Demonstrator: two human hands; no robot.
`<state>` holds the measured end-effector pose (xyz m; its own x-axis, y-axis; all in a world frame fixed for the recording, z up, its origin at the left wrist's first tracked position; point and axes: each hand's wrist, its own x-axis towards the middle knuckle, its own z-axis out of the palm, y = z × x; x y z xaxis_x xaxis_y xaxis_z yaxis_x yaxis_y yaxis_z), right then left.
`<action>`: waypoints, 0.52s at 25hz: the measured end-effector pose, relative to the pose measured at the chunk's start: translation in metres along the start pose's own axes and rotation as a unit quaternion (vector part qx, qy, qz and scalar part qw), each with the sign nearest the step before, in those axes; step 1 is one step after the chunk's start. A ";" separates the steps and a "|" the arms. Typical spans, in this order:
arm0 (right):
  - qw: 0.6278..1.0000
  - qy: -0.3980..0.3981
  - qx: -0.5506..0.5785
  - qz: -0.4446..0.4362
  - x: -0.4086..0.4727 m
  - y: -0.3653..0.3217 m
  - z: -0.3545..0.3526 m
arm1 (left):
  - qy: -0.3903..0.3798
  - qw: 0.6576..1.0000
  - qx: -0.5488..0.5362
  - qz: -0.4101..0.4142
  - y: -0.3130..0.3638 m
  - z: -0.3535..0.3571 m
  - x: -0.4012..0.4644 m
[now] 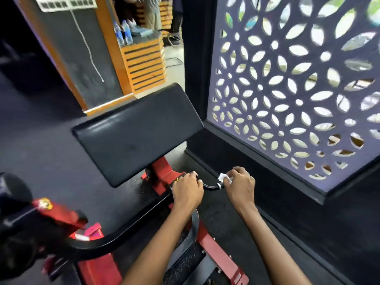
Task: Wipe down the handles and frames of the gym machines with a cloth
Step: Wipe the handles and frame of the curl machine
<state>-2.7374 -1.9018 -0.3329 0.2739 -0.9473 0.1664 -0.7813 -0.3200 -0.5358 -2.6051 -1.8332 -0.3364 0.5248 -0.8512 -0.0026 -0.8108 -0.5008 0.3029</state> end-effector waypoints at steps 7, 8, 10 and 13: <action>0.991 -0.076 -0.025 -0.104 -0.014 -0.070 -0.003 | 0.070 0.995 0.021 -0.061 -0.040 -0.047 -0.041; 0.988 -0.083 -0.028 -0.123 -0.012 -0.082 -0.001 | 0.079 0.994 0.024 -0.076 -0.047 -0.054 -0.043; 0.983 -0.092 -0.025 -0.156 -0.008 -0.104 0.003 | 0.089 0.989 0.033 -0.113 -0.061 -0.067 -0.047; 0.966 -0.116 0.015 -0.231 0.001 -0.136 0.009 | 0.117 0.975 0.056 -0.178 -0.075 -0.086 -0.053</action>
<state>-2.6258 -1.8597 -0.2677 0.7106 -0.6727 0.2061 -0.5298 -0.7044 -0.4724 -2.5495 -1.7372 -0.2767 0.8119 -0.5682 0.1340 -0.5835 -0.7827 0.2166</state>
